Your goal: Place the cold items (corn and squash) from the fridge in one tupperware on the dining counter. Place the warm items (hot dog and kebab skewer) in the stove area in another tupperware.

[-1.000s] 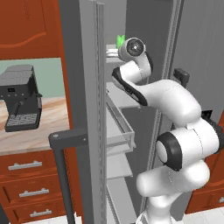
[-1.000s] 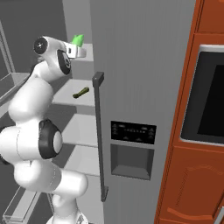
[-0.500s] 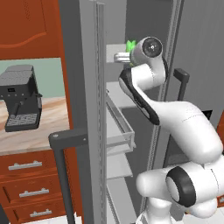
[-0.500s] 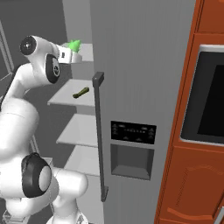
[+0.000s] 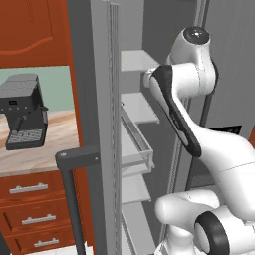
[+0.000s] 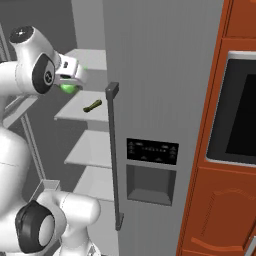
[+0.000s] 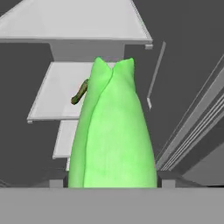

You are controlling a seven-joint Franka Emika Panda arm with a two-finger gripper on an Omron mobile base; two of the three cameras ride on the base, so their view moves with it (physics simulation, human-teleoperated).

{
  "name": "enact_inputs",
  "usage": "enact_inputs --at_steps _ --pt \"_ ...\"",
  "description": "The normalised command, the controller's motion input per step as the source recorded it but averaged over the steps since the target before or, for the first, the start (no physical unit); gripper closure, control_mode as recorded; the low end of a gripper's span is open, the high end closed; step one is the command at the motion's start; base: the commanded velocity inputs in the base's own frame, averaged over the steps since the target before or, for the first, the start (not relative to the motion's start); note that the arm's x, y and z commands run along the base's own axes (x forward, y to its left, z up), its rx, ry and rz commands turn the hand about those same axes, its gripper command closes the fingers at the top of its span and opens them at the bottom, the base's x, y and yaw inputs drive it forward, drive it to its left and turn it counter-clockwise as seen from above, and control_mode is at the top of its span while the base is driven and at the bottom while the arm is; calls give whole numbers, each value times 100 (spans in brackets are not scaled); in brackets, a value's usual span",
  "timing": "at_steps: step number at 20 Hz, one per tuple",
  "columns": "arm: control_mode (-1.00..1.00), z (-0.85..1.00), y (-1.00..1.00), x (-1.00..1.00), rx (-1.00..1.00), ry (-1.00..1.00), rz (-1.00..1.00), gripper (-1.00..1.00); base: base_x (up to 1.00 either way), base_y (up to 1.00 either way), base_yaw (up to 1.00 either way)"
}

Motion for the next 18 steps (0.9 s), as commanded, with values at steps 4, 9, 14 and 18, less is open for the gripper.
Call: enact_inputs --at_steps 4,9,14,18 --pt "-100 -33 -15 -83 -1 57 2 100 0 0 0" --pt "-100 -71 -16 -97 0 25 0 100 0 0 0" --pt "-100 -82 -19 -65 2 1 -1 100 0 0 0" --pt "-100 -45 -15 -41 3 -16 -2 100 0 0 0"
